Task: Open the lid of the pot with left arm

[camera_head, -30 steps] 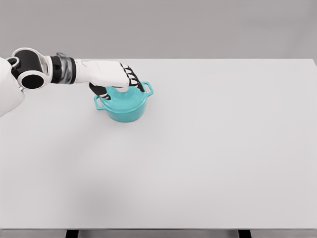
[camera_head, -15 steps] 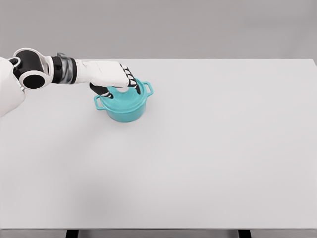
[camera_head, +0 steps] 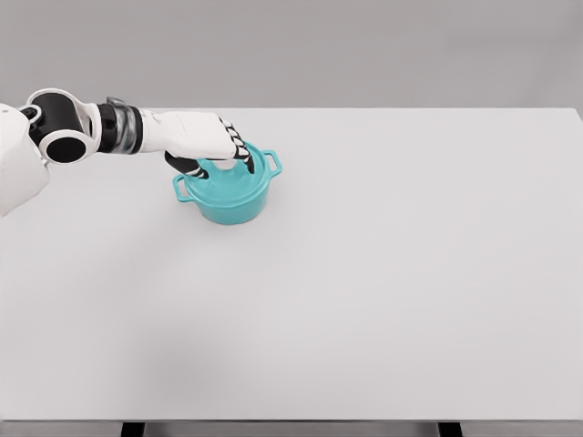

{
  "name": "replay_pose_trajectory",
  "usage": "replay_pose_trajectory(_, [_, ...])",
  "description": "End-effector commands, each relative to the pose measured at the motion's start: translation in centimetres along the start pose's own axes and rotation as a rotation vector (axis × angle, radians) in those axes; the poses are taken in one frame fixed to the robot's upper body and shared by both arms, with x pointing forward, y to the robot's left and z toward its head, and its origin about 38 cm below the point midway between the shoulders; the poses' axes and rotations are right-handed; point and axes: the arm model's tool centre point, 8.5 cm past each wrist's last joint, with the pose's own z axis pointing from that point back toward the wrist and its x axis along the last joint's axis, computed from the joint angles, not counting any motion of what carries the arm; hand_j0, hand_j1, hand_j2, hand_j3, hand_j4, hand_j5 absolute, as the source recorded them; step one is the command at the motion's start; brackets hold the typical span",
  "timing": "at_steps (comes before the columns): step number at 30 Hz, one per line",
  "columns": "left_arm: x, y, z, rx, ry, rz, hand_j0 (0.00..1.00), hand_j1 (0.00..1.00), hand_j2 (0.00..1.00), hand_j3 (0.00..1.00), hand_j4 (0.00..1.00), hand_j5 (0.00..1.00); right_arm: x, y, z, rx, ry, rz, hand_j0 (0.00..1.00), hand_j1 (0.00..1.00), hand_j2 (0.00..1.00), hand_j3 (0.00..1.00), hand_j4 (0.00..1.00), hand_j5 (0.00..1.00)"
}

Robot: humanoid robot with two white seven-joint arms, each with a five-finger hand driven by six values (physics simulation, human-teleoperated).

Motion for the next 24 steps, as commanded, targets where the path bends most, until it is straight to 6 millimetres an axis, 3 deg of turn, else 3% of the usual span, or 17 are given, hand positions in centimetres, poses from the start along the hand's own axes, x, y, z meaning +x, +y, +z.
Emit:
replay_pose_trajectory(1, [-0.05,0.07,0.06,0.004,0.002,0.004,0.73,0.73,0.73,0.73,0.73,0.73,-0.03,0.00,0.01,0.000,0.000,0.000,1.00,1.00,1.00,1.00,1.00,1.00])
replay_pose_trajectory(15, [0.21,0.09,-0.31,0.005,-0.007,0.004,0.68,0.68,0.68,0.68,0.68,0.68,-0.03,0.00,0.01,0.000,0.000,0.000,1.00,1.00,1.00,1.00,1.00,1.00])
replay_pose_trajectory(24, [0.18,0.11,-0.29,0.004,-0.006,0.003,0.55,0.55,0.55,0.55,0.55,0.55,0.02,-0.02,0.00,0.000,-0.001,0.000,1.00,1.00,1.00,1.00,1.00,1.00])
